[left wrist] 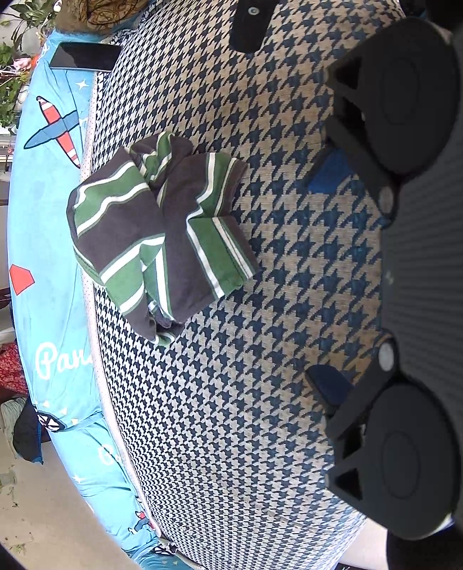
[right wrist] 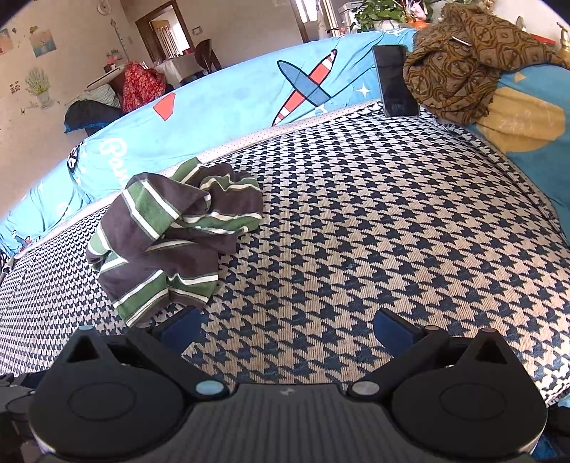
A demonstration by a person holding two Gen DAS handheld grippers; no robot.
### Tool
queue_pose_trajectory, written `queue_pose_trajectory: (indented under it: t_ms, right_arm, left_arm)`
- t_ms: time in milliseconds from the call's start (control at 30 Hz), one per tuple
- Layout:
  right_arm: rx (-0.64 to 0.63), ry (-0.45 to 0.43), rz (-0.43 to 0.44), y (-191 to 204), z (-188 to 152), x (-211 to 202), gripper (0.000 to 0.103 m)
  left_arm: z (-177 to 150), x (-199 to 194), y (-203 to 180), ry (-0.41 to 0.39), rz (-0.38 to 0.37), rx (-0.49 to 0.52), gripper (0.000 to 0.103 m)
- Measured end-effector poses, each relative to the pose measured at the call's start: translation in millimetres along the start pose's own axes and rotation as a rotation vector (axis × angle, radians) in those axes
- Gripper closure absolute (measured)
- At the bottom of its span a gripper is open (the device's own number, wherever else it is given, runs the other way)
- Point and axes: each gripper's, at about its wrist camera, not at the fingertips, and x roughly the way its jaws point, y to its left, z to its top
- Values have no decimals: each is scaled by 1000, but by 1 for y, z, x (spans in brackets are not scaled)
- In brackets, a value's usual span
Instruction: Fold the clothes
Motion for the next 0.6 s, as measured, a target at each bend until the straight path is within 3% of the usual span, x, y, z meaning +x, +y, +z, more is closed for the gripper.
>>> queue_pose_trajectory:
  t_ms: [600]
  right_arm:
    - [-261,17,39,40,30,30,0]
  left_arm:
    - [-8,-39,17,11,-22,7,0]
